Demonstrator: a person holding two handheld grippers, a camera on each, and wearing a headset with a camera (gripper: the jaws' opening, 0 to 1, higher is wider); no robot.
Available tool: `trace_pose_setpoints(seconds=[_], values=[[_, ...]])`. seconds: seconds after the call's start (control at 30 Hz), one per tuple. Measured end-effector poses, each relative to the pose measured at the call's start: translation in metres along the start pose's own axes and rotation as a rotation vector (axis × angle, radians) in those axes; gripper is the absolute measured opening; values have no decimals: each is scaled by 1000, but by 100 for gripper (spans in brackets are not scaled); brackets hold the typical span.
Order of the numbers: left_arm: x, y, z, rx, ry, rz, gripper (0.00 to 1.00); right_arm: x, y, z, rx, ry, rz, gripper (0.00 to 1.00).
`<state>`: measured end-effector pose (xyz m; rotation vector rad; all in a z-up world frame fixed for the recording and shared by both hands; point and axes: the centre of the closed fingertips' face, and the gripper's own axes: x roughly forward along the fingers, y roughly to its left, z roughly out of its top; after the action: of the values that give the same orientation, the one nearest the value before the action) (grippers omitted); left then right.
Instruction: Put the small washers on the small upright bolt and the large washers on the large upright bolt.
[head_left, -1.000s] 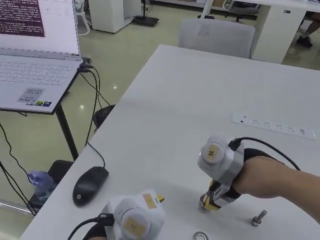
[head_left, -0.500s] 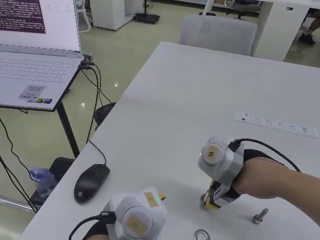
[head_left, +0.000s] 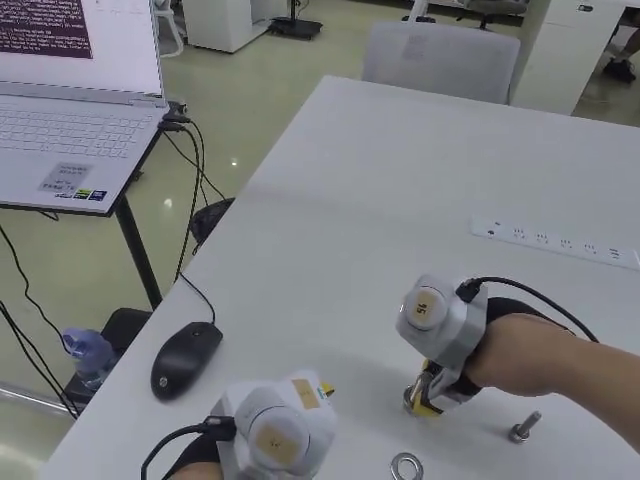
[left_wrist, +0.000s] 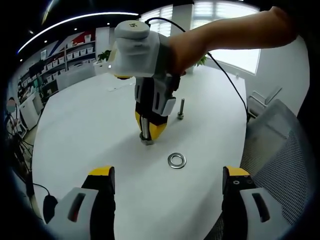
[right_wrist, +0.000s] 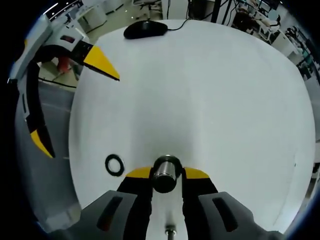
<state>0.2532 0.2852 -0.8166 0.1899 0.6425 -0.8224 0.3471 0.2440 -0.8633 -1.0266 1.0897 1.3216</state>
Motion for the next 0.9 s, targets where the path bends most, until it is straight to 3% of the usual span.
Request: trace_pose_setpoints(seconds=[0.47, 0.9], values=[[1, 0, 1, 4, 2, -9, 87, 4, 0, 2, -44, 16, -37, 22], [2, -4, 1, 7, 4, -18, 85, 5, 0, 2, -35, 11, -41, 23]])
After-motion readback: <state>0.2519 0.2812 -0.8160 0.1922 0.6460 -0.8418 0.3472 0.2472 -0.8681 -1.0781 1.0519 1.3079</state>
